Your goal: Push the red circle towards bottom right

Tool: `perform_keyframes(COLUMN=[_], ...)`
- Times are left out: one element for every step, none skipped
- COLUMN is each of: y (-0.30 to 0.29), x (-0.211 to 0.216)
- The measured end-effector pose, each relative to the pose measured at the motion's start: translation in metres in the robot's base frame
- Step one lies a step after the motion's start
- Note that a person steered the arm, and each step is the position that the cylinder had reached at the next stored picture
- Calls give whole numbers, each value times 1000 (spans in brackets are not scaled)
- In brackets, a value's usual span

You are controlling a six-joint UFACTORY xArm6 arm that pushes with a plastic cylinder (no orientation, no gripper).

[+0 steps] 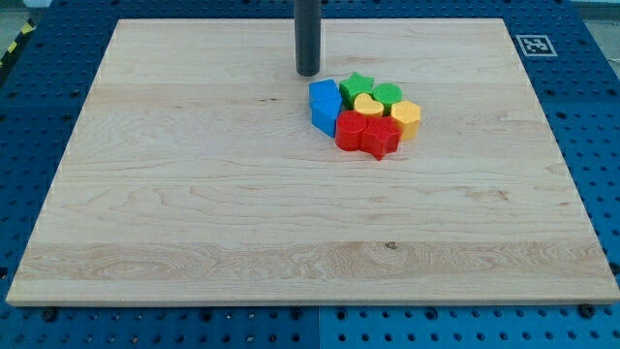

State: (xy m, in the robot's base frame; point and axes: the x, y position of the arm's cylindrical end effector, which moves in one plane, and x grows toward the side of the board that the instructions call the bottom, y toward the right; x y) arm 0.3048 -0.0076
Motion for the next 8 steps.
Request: perform_keyframes(y=[0,-6,-31,-35,-34,-32,-8,31], x=[0,8,20,28,44,73,101,109])
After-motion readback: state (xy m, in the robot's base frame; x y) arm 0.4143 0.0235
